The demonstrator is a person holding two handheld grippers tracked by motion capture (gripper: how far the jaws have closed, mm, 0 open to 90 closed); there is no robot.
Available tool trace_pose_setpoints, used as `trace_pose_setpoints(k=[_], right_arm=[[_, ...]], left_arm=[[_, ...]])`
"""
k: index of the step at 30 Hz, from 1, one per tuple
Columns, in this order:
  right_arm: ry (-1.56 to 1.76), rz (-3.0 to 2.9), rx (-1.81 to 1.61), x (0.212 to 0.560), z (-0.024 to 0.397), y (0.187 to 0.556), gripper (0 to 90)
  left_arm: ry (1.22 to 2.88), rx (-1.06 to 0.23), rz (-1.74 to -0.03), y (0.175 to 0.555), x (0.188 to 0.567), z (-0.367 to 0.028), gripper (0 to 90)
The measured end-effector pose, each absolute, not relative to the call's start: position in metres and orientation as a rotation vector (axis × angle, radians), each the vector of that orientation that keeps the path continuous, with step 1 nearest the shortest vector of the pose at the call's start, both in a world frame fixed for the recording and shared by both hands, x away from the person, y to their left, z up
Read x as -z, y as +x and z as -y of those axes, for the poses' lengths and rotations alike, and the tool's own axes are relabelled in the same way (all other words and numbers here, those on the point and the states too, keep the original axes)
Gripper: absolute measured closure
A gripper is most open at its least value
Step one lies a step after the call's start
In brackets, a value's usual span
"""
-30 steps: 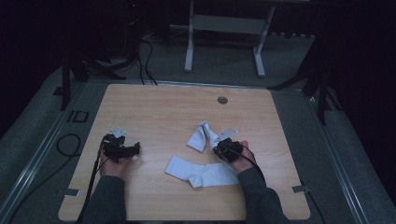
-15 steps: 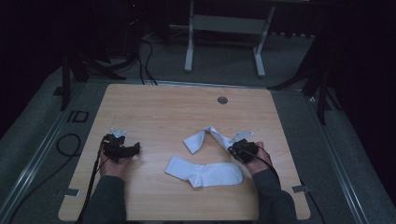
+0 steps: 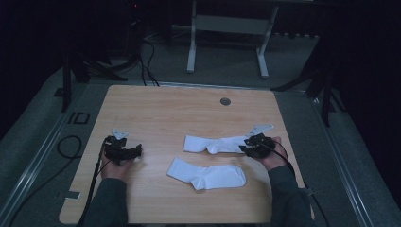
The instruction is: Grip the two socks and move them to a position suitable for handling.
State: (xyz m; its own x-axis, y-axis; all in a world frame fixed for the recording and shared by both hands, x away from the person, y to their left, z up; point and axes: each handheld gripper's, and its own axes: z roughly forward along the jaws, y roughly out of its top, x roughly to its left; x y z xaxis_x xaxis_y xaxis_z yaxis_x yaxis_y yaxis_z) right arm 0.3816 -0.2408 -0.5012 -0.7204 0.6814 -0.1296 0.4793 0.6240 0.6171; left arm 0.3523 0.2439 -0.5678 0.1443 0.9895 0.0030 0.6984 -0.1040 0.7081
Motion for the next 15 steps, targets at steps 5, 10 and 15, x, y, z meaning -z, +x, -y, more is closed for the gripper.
trace_pose_setpoints(k=[5,10,15], right_arm=[[0.861,-2.541,-0.843,0.496,0.207,0.391,63.1],[0.808,-2.587,-0.862,0.497,0.181,0.397,61.9],[0.761,-2.639,-0.856,0.501,0.160,0.403,59.3]], left_arm=[[1.867,-0.671,-1.612,0.352,0.568,-0.244,14.9],[1.867,-0.670,-1.612,0.352,0.568,-0.244,14.9],[1.867,-0.670,-1.612,0.352,0.568,-0.244,14.9]])
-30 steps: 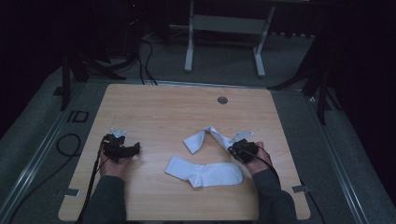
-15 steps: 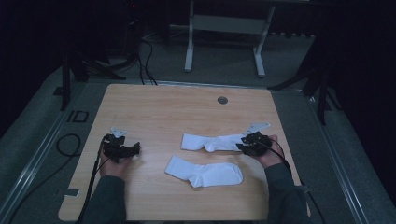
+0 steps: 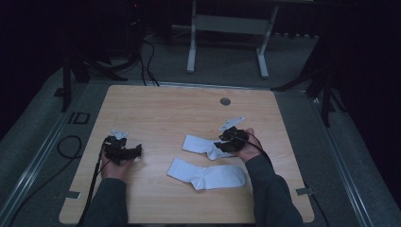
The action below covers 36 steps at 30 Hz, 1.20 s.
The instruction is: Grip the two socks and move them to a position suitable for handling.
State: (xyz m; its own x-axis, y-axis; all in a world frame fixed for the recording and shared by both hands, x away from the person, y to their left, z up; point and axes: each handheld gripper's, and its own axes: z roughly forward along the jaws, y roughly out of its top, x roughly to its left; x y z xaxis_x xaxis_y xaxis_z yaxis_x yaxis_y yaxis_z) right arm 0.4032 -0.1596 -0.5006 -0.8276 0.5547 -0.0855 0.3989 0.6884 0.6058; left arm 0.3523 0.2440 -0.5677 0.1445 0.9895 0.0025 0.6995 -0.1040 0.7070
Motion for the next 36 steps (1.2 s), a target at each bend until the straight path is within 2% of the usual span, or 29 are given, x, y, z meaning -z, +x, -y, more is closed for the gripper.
trace_pose_setpoints(k=[23,36], right_arm=[[0.555,-2.804,-0.708,0.527,0.084,0.424,54.1],[0.605,-2.833,-0.705,0.532,0.079,0.435,53.5]], left_arm=[[1.867,-0.670,-1.611,0.352,0.568,-0.244,14.9],[1.871,-0.670,-1.608,0.353,0.568,-0.244,14.8]])
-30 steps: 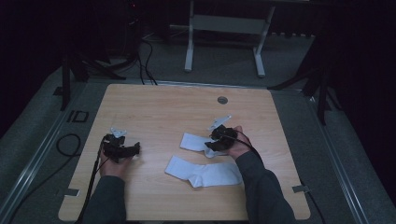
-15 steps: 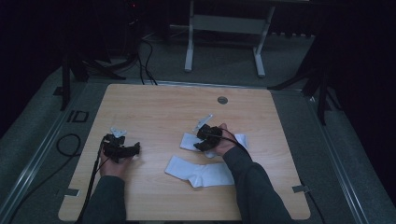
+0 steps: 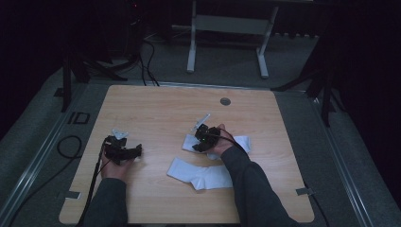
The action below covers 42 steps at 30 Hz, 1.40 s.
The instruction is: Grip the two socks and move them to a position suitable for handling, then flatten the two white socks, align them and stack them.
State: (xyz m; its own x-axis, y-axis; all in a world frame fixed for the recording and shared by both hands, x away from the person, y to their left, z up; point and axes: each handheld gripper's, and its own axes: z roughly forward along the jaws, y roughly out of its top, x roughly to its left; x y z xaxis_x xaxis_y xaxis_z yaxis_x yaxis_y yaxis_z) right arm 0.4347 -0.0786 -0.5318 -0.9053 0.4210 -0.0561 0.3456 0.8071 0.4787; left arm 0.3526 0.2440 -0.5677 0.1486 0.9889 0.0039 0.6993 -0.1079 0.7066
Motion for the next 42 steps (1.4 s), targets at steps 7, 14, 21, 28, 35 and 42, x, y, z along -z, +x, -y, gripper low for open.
trace_pose_setpoints(k=[7,14,21,28,35,42], right_arm=[[0.642,-2.865,-0.721,0.5371,0.0828,0.4410,49.8],[0.648,-2.867,-0.735,0.5368,0.0856,0.4419,69.7],[0.658,-2.851,-0.735,0.5370,0.0869,0.4410,82.5],[0.642,-2.829,-0.721,0.5370,0.0852,0.4372,83.4],[0.639,-2.824,-0.726,0.5373,0.0856,0.4365,83.5],[0.634,-2.806,-0.711,0.5347,0.0881,0.4349,83.9]], left_arm=[[1.871,-0.670,-1.608,0.3526,0.5677,-0.2440,14.8],[1.870,-0.670,-1.608,0.3526,0.5677,-0.2439,14.8],[1.870,-0.670,-1.608,0.3526,0.5677,-0.2439,14.9],[1.870,-0.670,-1.608,0.3526,0.5677,-0.2439,14.9],[1.870,-0.670,-1.608,0.3525,0.5676,-0.2439,14.9],[1.870,-0.669,-1.608,0.3524,0.5677,-0.2438,14.8]])
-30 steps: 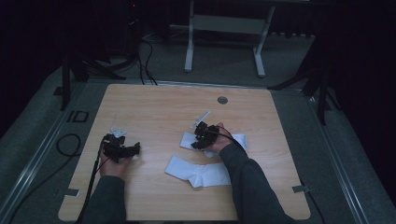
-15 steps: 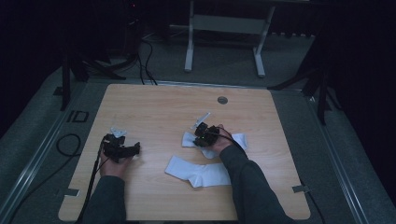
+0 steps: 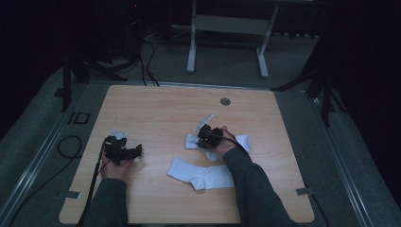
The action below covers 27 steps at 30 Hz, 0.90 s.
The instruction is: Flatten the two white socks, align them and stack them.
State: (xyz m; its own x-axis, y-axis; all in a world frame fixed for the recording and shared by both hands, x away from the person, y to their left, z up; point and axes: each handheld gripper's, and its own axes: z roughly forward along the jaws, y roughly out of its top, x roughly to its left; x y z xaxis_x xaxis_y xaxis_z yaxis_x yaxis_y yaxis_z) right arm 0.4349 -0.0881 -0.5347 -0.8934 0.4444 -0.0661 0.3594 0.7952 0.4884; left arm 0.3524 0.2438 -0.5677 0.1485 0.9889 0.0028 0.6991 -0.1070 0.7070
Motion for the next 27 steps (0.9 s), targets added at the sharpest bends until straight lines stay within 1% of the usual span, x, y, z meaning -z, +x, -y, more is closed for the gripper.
trace_pose_setpoints(k=[5,15,27], right_arm=[[0.636,-2.781,-0.715,0.523,0.095,0.430,84.1],[0.648,-2.719,-0.763,0.482,0.123,0.407,84.0],[0.569,-2.658,-0.761,0.441,0.125,0.373,84.0]], left_arm=[[1.869,-0.669,-1.607,0.352,0.568,-0.244,14.9],[1.867,-0.671,-1.607,0.352,0.568,-0.244,14.8],[1.870,-0.668,-1.610,0.352,0.568,-0.244,14.8]])
